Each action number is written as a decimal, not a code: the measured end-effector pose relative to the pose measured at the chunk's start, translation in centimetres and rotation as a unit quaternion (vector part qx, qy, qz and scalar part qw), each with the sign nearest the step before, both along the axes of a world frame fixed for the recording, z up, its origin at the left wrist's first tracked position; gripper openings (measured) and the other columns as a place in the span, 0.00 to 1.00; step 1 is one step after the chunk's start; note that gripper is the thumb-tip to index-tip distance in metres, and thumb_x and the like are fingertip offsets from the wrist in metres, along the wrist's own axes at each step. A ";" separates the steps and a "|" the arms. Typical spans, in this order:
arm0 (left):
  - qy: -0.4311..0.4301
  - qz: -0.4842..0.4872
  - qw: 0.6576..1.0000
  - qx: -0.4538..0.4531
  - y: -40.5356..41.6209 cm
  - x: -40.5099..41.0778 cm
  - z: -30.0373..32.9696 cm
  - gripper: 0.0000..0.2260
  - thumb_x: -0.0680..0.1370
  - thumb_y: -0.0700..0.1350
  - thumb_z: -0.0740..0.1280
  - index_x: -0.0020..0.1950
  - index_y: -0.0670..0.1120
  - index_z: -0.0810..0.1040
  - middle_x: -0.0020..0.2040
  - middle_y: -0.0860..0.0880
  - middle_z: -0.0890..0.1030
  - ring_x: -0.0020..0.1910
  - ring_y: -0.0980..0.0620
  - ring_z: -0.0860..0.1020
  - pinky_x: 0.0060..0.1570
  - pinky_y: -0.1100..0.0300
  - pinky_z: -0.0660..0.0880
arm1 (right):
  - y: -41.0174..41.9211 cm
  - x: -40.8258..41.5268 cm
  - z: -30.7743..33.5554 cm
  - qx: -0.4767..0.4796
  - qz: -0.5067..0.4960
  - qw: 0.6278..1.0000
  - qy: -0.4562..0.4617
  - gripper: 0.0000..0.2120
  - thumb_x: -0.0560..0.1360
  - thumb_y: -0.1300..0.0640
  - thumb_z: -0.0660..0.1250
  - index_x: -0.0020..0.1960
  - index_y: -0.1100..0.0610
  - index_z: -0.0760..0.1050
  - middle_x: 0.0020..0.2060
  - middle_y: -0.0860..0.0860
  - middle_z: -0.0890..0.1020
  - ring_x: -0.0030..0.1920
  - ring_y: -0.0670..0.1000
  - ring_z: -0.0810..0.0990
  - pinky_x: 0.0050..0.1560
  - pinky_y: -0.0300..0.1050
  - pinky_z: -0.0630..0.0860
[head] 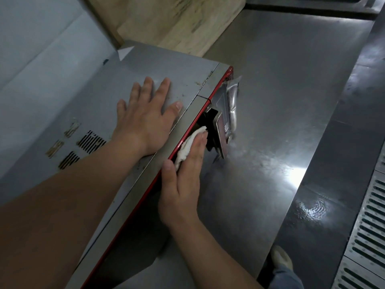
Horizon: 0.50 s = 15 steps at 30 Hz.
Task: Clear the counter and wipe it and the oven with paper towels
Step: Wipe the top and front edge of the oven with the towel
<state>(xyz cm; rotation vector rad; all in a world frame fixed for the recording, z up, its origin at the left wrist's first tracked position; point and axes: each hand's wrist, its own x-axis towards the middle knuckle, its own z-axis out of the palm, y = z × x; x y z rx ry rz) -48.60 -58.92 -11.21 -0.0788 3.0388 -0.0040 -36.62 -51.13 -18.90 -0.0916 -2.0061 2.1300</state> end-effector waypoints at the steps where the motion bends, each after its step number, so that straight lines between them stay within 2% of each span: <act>1: 0.002 0.000 1.000 0.001 0.0 0.0 0.0 0.30 0.80 0.68 0.43 0.80 0.62 0.43 0.83 0.52 0.43 0.81 0.48 0.42 0.76 0.38 0.44 | 0.1 0.2 -0.5 -0.002 0.007 1.000 -0.020 0.35 0.80 0.37 0.51 0.79 0.44 0.38 0.80 0.42 0.43 0.79 0.46 0.44 0.76 0.63 0.52; 3: 0.005 -0.001 1.000 -0.002 0.0 -0.1 -0.1 0.30 0.80 0.68 0.43 0.80 0.62 0.44 0.83 0.52 0.44 0.81 0.47 0.43 0.76 0.38 0.45 | 0.3 0.8 -1.9 -0.038 0.016 0.994 -0.103 0.32 0.79 0.35 0.51 0.77 0.37 0.40 0.79 0.38 0.46 0.78 0.40 0.45 0.78 0.57 0.50; 5: 0.007 -0.006 1.000 -0.009 -0.1 -0.1 -0.1 0.30 0.79 0.68 0.42 0.80 0.62 0.44 0.82 0.51 0.45 0.81 0.47 0.43 0.76 0.37 0.46 | 0.6 1.0 -3.2 -0.099 0.027 0.975 -0.199 0.31 0.79 0.36 0.51 0.78 0.39 0.44 0.78 0.36 0.47 0.74 0.30 0.45 0.78 0.44 0.48; 7: 0.005 -0.006 1.000 -0.011 -0.1 -0.1 -0.1 0.30 0.79 0.68 0.41 0.80 0.62 0.43 0.82 0.52 0.44 0.81 0.47 0.43 0.76 0.37 0.46 | 1.1 0.7 -3.5 -0.106 0.040 0.962 -0.247 0.30 0.82 0.39 0.50 0.80 0.44 0.46 0.78 0.37 0.46 0.68 0.21 0.43 0.69 0.23 0.43; 8: 0.003 -0.005 1.000 -0.010 -0.1 -0.1 -0.1 0.30 0.79 0.68 0.42 0.80 0.61 0.43 0.82 0.52 0.44 0.81 0.47 0.43 0.76 0.37 0.46 | 1.2 0.2 -3.1 -0.110 0.040 0.958 -0.261 0.29 0.83 0.41 0.50 0.80 0.46 0.46 0.79 0.38 0.45 0.67 0.21 0.42 0.64 0.19 0.42; 10: 0.002 -0.002 1.000 -0.009 0.0 -0.2 -0.1 0.30 0.79 0.68 0.42 0.80 0.61 0.43 0.82 0.51 0.44 0.81 0.47 0.43 0.76 0.37 0.46 | 1.3 -0.8 -1.6 -0.132 0.027 0.954 -0.267 0.31 0.82 0.40 0.50 0.81 0.48 0.46 0.79 0.40 0.46 0.72 0.28 0.44 0.67 0.25 0.42; 12: 0.004 -0.002 1.000 -0.006 0.0 -0.1 -0.1 0.31 0.79 0.68 0.42 0.80 0.61 0.43 0.82 0.51 0.44 0.81 0.47 0.43 0.76 0.37 0.46 | 1.1 -1.6 0.4 -0.157 0.005 0.956 -0.246 0.37 0.78 0.31 0.49 0.80 0.47 0.48 0.79 0.41 0.49 0.76 0.36 0.46 0.76 0.38 0.44; 13: 0.005 -0.001 1.000 -0.004 0.0 -0.1 -0.1 0.31 0.79 0.68 0.42 0.80 0.61 0.43 0.82 0.52 0.44 0.81 0.47 0.43 0.76 0.37 0.45 | 1.0 -1.8 1.2 -0.169 0.000 0.960 -0.225 0.40 0.74 0.28 0.49 0.80 0.45 0.48 0.79 0.40 0.50 0.77 0.37 0.47 0.78 0.44 0.46; 15: 0.004 0.001 1.000 -0.003 0.0 -0.1 -0.1 0.30 0.79 0.68 0.43 0.80 0.62 0.43 0.82 0.52 0.44 0.81 0.48 0.42 0.76 0.37 0.45 | 0.7 -1.7 2.4 -0.191 -0.009 0.965 -0.178 0.41 0.71 0.26 0.50 0.79 0.43 0.48 0.78 0.37 0.51 0.76 0.35 0.47 0.78 0.48 0.48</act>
